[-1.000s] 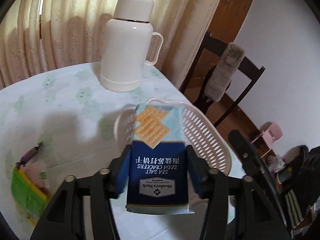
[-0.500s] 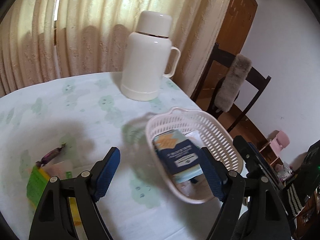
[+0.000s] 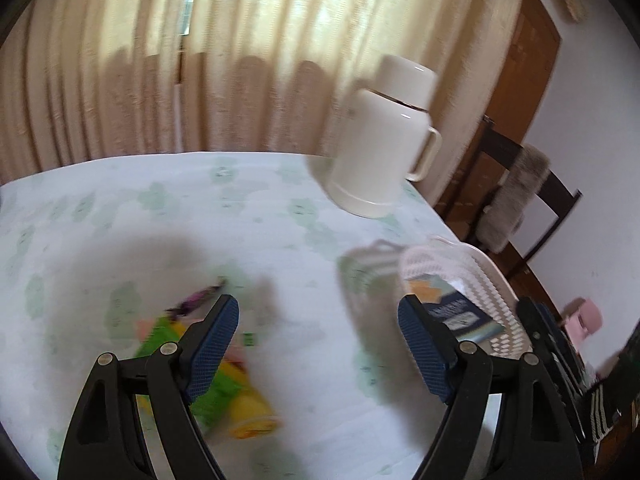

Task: Organize snacks
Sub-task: 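Move the left tool back to the green-and-yellow snack bag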

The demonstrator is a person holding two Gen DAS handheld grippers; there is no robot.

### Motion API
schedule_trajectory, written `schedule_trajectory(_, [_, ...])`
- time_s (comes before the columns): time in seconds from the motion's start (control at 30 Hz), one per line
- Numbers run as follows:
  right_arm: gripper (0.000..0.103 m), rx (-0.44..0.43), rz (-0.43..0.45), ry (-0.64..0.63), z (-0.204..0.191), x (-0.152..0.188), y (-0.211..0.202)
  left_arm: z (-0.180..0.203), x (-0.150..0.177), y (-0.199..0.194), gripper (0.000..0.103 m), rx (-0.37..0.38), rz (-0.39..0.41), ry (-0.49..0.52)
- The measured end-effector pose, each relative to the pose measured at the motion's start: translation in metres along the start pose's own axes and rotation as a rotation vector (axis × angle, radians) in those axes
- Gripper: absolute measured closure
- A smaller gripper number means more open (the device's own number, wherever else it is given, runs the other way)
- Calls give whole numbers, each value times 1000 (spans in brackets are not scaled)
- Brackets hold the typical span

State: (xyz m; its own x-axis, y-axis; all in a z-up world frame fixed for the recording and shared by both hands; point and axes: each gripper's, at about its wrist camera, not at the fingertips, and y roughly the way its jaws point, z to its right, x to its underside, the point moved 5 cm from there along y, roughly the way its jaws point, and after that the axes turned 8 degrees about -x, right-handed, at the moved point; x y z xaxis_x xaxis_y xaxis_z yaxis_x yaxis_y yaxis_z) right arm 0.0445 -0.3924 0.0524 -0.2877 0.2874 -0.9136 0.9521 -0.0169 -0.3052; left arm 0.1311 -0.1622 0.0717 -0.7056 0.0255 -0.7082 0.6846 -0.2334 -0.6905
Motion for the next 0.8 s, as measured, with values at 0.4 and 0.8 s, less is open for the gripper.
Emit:
schedule_trajectory(0.4, [42, -90, 27, -194, -49, 13, -5, -78, 18, 12, 20, -117, -59, -148])
schedule_trajectory(0.8, [40, -205, -40, -380, -95, 43, -1, -103, 42, 52, 19, -166, -206, -205])
